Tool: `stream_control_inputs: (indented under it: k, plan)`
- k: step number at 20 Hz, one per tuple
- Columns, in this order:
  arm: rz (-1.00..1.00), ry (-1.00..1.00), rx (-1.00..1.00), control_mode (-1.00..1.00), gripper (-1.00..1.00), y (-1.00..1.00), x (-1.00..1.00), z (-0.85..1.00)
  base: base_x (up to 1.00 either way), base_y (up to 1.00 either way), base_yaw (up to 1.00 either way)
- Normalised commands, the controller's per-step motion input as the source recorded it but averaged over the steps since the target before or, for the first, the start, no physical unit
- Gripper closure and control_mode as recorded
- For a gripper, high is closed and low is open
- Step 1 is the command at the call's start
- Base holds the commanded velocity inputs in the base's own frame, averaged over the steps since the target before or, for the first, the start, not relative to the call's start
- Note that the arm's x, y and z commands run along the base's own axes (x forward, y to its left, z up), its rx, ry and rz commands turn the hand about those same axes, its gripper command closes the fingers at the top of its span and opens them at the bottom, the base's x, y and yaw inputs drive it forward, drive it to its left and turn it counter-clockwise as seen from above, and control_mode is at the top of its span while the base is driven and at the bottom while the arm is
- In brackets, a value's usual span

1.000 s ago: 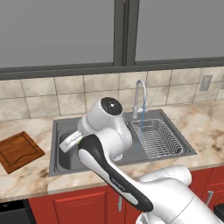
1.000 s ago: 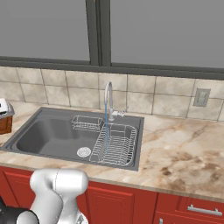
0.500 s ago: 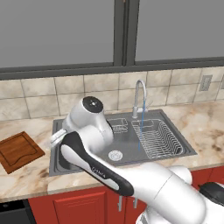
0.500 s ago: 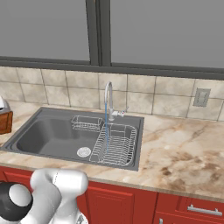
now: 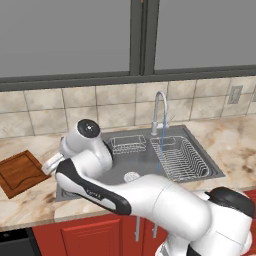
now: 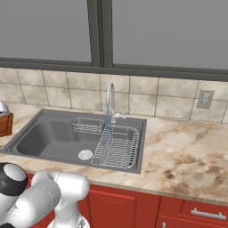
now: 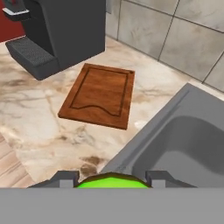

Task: Pick the kiwi from the sink and place it on the cutting board to airdry. Then turn off the sink faucet.

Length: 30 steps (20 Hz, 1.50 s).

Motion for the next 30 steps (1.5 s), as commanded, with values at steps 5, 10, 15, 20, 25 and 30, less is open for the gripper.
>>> stream_control_inputs:
  k: [5,10,15,20,25,30]
  plan:
    - [0.01,-0.03,0.00,-1.00,1.00,0.27,0.25,-0.08,0.00,0.00,0.00]
    - [0.01,0.00,0.00,-1.00,1.00,0.34,0.23,0.00,0.00,0.00,0.00]
    - [0.00,0.00,-0.01,-1.00,1.00,0.36,0.21,0.00,0.00,0.00,0.00]
    - [0.00,0.00,-0.07,-1.00,1.00,0.31,0.13,-0.01,0.00,0.00,0.00]
    - [0.00,0.00,-0.05,-1.00,1.00,0.29,0.16,-0.03,0.00,0.00,0.00]
    - [0.00,0.00,-0.02,-1.00,1.00,0.20,0.17,-0.08,0.00,0.00,0.00]
